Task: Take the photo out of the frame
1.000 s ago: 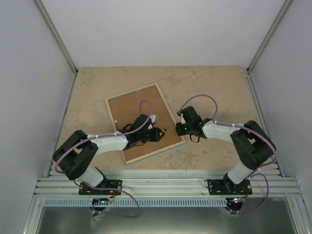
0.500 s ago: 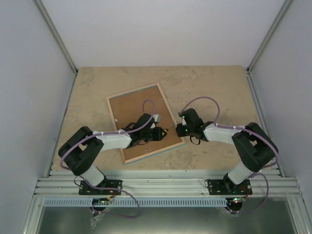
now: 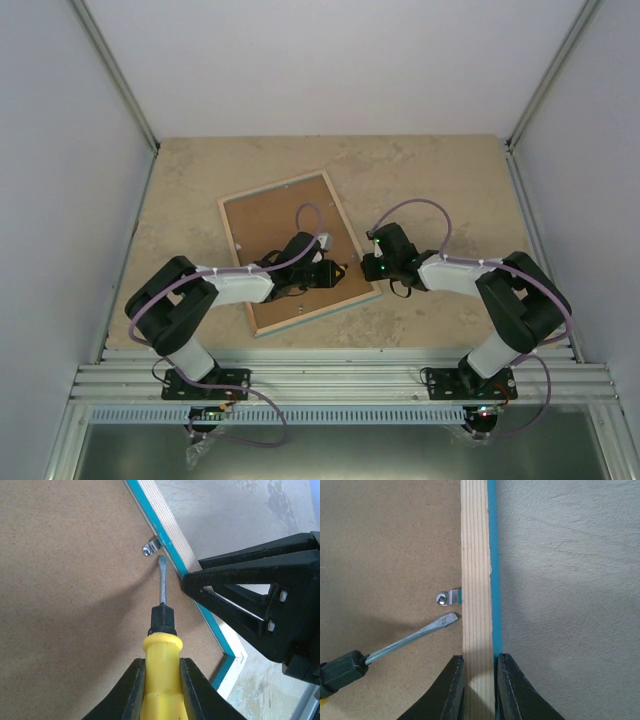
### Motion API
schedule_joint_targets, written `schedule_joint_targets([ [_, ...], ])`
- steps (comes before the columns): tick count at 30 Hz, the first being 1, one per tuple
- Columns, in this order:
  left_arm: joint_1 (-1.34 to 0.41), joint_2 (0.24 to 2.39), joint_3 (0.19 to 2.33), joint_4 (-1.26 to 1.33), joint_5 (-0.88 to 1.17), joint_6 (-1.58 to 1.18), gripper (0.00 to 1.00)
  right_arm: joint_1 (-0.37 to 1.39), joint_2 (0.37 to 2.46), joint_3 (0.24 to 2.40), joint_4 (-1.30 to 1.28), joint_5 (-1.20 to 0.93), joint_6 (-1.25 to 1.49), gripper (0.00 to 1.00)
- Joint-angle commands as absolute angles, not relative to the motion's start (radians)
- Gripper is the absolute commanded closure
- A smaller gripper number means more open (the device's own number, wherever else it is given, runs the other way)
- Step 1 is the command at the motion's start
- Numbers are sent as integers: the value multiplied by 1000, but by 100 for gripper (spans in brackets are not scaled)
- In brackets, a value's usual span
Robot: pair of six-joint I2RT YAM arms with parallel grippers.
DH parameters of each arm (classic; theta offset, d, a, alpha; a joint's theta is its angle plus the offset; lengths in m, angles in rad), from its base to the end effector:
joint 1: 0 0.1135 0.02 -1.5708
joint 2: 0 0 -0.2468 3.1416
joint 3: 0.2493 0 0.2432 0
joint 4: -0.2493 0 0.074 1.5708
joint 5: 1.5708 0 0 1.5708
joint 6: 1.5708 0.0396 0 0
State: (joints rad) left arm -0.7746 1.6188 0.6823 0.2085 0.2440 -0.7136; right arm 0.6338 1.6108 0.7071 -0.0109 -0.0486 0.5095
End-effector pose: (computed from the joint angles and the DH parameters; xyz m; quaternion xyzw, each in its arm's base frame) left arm 0.2104 -0.2193 0.1309 0.0774 0.9038 -0.3567 0.2235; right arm 0.2342 0.1745 0.1221 -0.0666 0.9441 0.1936 0.2585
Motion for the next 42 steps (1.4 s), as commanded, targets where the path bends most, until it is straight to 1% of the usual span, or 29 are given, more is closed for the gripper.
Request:
schedule_joint_targets([
  [1, -781, 1631, 706, 218, 211, -725, 100, 637, 1596, 699, 36, -87, 541, 100],
  [16, -779, 1630, 691, 235, 100, -789, 100, 637, 1603, 697, 39, -92, 538, 100],
  [29, -780, 1609, 641, 307, 5, -877, 100, 637, 1611, 696, 47, -100, 540, 100],
  [42, -787, 1591, 613, 357, -135, -929, 100, 637, 1624, 694, 59, -120, 546, 100],
])
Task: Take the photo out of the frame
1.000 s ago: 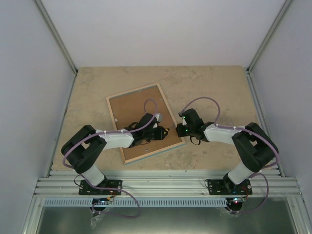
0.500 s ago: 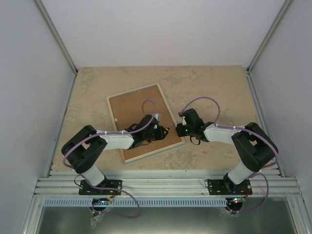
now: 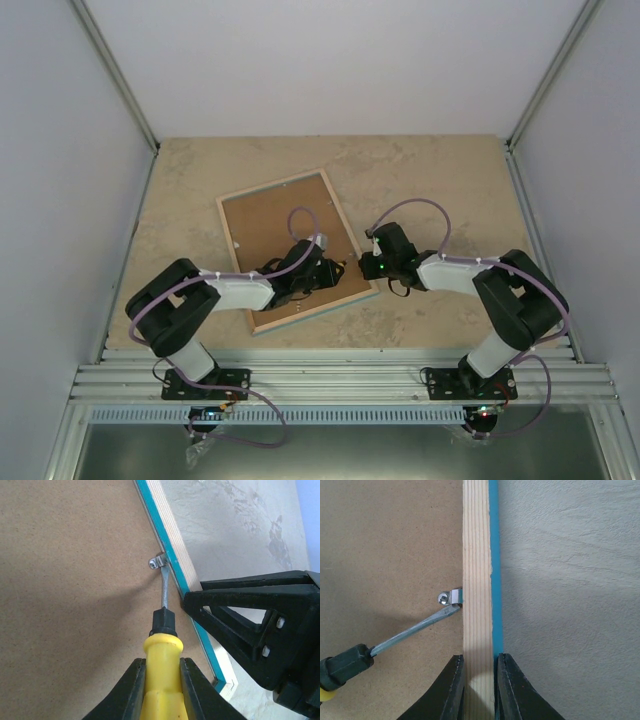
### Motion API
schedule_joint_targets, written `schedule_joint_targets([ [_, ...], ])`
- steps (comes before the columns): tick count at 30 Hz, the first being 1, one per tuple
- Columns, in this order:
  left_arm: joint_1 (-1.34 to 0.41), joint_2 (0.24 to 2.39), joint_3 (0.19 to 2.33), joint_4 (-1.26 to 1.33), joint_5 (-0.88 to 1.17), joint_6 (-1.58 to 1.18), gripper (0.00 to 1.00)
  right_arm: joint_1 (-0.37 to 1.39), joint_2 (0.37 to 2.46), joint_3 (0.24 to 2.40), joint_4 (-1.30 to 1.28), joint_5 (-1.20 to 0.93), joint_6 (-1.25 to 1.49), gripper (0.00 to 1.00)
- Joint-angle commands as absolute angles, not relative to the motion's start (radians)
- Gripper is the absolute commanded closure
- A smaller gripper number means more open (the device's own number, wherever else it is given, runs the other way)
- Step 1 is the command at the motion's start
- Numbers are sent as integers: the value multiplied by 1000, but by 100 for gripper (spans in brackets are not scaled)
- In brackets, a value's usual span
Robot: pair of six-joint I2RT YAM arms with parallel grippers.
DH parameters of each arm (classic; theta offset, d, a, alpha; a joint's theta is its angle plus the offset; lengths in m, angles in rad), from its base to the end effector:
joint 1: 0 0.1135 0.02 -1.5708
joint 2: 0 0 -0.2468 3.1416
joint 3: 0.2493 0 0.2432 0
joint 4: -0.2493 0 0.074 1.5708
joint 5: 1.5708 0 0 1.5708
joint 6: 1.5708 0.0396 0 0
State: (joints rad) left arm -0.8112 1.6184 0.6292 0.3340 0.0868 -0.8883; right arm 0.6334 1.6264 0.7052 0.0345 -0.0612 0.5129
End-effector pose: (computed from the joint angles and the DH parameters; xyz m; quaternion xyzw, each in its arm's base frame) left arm 0.2050 -0.2209 0.1269 -0.0154 0.8963 -0.3574 0.2623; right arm 0.2370 0.1770 0.1206 -0.0669 0.9393 0.2060 0.2661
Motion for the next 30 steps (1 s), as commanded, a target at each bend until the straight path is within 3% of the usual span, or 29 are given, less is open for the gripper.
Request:
schedule_joint_targets([
  [1, -787, 1584, 610, 360, -150, -934, 100, 638, 1623, 693, 61, -122, 549, 99],
  [14, -792, 1536, 584, 371, -300, -965, 100, 649, 1636, 675, 94, -119, 595, 100],
  [30, -834, 1527, 571, 298, -314, -899, 100, 715, 1603, 648, 69, 20, 677, 100],
])
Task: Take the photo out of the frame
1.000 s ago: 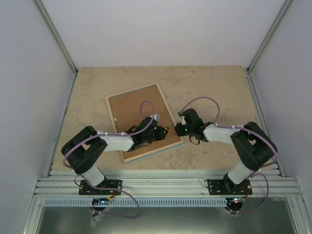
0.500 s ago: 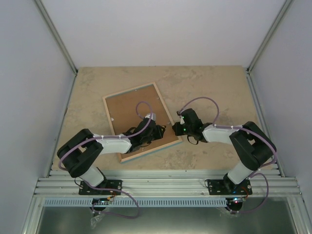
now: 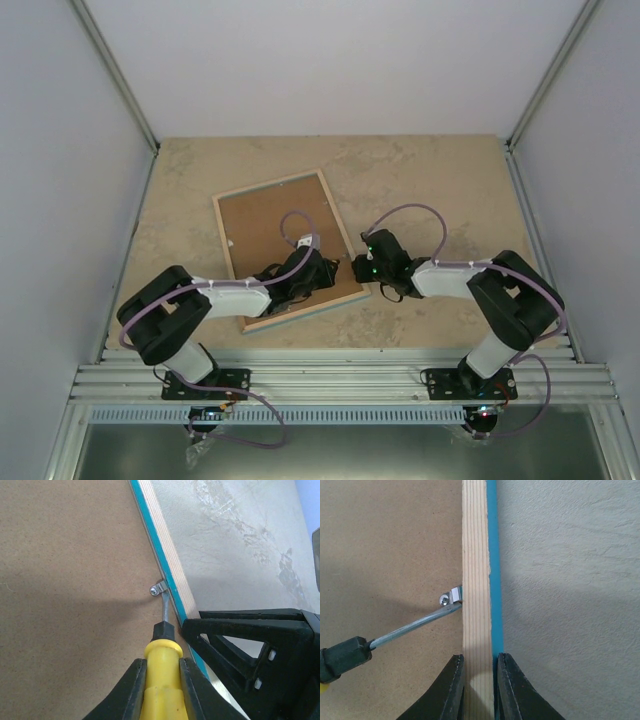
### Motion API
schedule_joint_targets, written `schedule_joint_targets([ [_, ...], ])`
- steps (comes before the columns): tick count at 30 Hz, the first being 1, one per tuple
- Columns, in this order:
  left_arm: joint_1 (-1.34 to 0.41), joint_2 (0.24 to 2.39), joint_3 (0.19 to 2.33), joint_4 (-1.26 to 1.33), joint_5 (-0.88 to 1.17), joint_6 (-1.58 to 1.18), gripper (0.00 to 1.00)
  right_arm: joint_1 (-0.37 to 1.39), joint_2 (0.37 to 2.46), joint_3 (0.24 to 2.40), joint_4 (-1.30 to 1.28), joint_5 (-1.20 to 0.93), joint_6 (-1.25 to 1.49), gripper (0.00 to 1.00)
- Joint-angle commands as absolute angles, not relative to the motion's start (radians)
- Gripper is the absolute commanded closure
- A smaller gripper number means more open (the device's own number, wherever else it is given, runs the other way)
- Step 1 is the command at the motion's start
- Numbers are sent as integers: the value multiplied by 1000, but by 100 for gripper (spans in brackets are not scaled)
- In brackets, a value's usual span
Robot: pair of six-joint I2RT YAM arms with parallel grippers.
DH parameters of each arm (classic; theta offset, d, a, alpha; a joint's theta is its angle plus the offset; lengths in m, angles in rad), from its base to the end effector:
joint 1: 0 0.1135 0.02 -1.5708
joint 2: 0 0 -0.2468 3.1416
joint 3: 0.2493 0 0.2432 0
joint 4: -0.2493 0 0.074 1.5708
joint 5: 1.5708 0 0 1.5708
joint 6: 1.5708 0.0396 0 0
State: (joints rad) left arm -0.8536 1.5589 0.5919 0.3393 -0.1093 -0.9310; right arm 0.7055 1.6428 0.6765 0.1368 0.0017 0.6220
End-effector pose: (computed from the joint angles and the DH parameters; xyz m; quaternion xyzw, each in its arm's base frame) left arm 0.1952 -0.2172 0.1338 -0.0592 0.8879 -0.3226 0.3226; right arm 0.2267 0.1930 0.1161 -0.0386 0.9313 0.2225 0.2858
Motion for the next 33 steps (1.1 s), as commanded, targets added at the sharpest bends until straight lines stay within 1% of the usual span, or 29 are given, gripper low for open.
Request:
schedule_joint_targets([
  [1, -836, 1520, 570, 288, -307, -894, 100, 716, 1601, 645, 69, 18, 677, 100],
  [8, -866, 1510, 573, 228, -292, -863, 100, 740, 1616, 653, 70, 9, 675, 99],
  [12, -904, 1517, 578, 197, -319, -867, 100, 746, 1615, 652, 72, 11, 680, 100],
  [20, -922, 1536, 562, 247, -329, -873, 100, 750, 1625, 642, 102, 3, 690, 100],
  [28, -941, 1552, 553, 345, -290, -840, 100, 752, 1642, 634, 126, 2, 691, 99],
  [33, -945, 1565, 566, 332, -321, -838, 100, 752, 1649, 632, 136, -27, 692, 100],
])
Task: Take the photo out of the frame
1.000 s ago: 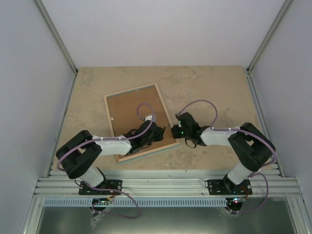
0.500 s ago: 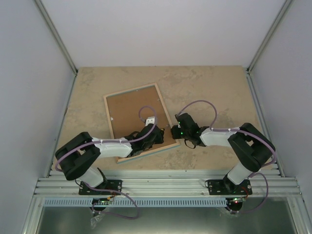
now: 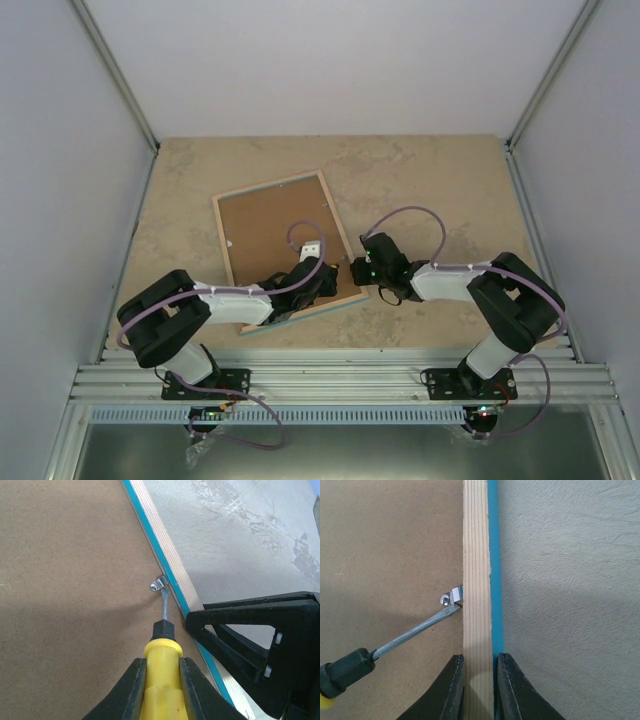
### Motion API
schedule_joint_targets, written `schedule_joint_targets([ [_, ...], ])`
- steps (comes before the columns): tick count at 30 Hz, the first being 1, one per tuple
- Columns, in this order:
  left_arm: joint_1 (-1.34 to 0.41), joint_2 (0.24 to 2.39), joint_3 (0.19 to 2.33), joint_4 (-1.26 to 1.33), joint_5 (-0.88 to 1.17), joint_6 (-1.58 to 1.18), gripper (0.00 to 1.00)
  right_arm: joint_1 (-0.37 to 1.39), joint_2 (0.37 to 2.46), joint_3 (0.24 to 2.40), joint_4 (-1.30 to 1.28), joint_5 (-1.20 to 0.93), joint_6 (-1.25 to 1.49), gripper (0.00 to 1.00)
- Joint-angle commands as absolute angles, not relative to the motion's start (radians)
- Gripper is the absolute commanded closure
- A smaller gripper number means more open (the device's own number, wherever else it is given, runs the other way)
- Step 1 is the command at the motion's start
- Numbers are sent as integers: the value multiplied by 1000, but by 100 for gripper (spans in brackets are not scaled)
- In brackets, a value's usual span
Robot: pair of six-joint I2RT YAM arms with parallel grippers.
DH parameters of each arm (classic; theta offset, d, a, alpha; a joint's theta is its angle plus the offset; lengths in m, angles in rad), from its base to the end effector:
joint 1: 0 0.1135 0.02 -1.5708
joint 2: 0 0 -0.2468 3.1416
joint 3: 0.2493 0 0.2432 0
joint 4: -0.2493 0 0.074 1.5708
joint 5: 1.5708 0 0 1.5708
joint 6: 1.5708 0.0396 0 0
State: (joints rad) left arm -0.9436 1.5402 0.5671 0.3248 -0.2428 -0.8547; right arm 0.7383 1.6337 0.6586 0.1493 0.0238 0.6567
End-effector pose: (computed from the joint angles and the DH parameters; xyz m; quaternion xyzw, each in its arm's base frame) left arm 0.1746 -0.2246 0.1312 -0.0143 0.8904 -0.2784 0.3598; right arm 0.2184 0.1975 0.1149 -0.0337 0.9308 0.2252 0.2860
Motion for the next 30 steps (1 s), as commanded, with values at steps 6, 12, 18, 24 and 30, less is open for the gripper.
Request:
schedule_joint_targets([
  [6, -945, 1588, 582, 324, -356, -835, 100, 752, 1651, 629, 141, -34, 689, 100],
  [12, -945, 1605, 585, 331, -429, -855, 100, 752, 1656, 623, 149, -41, 690, 100],
  [18, -944, 1597, 589, 313, -559, -881, 100, 752, 1664, 617, 156, -45, 695, 100],
  [24, -945, 1602, 600, 305, -647, -910, 100, 752, 1677, 615, 163, -44, 701, 100],
  [30, -944, 1596, 589, 341, -709, -941, 100, 752, 1695, 606, 179, -49, 714, 100],
])
